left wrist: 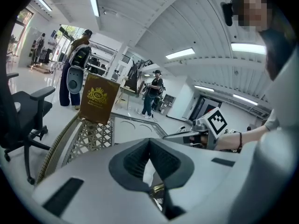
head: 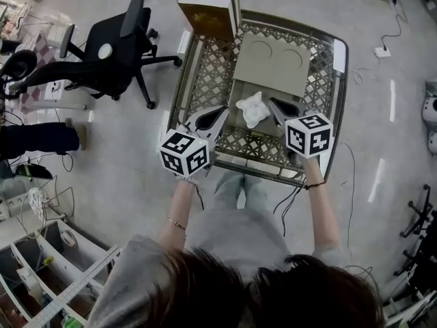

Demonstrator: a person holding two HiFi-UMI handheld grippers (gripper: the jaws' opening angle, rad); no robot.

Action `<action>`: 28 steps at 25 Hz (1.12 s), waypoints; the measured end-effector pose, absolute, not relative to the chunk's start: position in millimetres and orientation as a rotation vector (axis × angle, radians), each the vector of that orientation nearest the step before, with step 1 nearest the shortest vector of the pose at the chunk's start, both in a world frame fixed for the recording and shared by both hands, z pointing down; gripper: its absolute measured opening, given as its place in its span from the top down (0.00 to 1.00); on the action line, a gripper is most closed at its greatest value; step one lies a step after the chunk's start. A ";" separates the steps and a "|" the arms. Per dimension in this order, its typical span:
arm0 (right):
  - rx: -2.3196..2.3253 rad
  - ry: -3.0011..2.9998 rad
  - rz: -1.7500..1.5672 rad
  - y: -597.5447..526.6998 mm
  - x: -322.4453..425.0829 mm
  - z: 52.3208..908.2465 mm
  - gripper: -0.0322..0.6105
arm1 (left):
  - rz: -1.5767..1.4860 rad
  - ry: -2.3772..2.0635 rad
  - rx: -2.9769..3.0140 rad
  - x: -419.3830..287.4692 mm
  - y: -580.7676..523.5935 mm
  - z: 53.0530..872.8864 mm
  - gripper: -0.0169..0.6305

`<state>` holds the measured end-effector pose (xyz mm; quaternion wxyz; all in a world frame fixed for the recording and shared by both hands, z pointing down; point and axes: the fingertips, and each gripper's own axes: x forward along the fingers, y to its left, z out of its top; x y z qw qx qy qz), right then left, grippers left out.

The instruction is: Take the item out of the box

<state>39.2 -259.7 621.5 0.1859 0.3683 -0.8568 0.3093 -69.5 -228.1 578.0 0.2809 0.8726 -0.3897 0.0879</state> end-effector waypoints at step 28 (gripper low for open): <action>0.915 -2.183 1.123 -269.0 15.7 721.5 0.63 | 0.277 -1.000 2.219 -70.9 -237.8 640.5 0.95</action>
